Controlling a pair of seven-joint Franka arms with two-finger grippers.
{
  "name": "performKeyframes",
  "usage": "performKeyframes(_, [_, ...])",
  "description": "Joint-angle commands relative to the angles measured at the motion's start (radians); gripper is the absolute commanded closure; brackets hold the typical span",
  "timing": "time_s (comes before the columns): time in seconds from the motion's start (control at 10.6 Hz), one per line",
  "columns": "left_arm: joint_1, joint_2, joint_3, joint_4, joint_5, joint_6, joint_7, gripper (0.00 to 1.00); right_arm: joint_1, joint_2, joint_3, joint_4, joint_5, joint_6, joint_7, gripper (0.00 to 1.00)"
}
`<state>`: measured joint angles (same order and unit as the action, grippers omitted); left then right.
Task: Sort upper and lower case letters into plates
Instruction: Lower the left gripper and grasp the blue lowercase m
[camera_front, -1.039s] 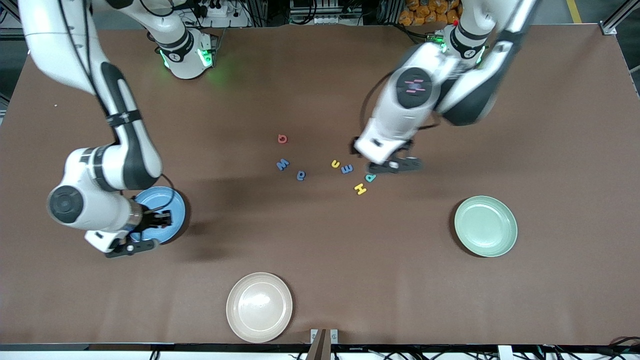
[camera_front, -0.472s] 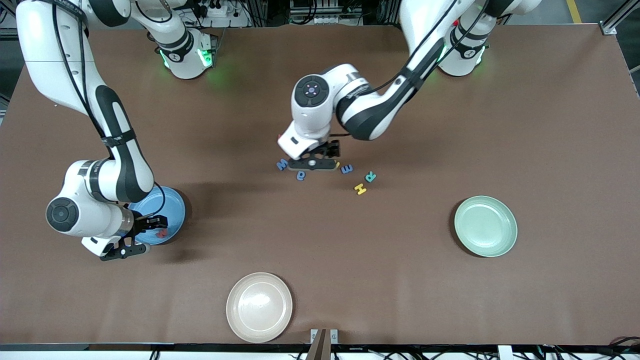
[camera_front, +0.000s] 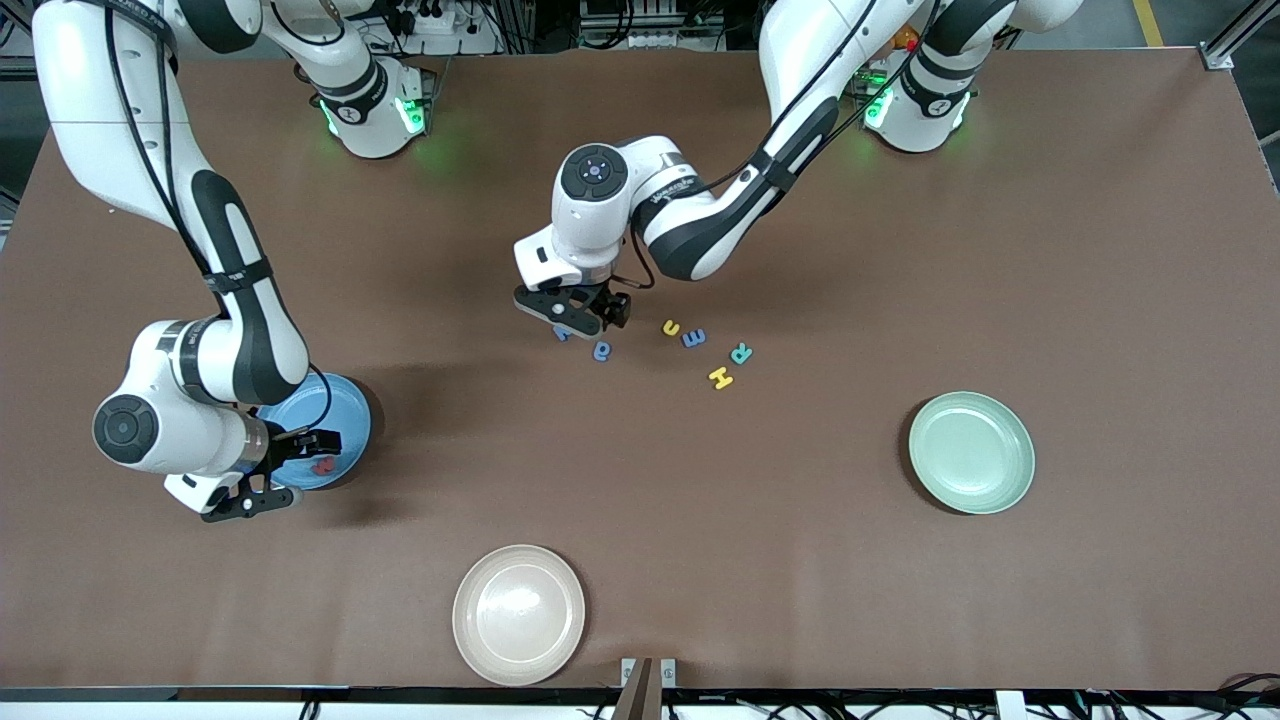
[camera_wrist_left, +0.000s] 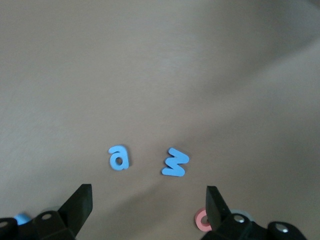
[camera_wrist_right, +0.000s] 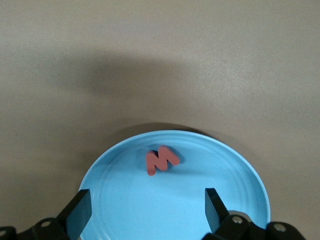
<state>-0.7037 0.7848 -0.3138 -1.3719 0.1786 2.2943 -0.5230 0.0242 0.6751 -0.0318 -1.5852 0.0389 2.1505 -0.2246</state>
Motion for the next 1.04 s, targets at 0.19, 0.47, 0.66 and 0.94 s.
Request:
performKeyframes(0.19, [-0.109,0.088,0.128,0.034,0.027,0.101,0.135,0.0,-0.006,-0.019,0.013,-0.001,-0.001,-0.011,-0.012,0.0])
performKeyframes(0.47, [-0.138,0.128,0.134,0.039,0.028,0.184,0.126,0.12,-0.007,-0.019,0.013,-0.001,-0.001,-0.011,-0.012,0.0])
performKeyframes(0.66, [-0.187,0.145,0.175,0.051,0.027,0.209,0.109,0.2,-0.006,-0.019,0.013,-0.001,-0.001,-0.011,-0.012,0.0])
performKeyframes(0.94, [-0.224,0.162,0.205,0.057,0.027,0.223,0.078,0.25,-0.007,-0.019,0.013,-0.001,-0.001,-0.011,-0.012,0.0])
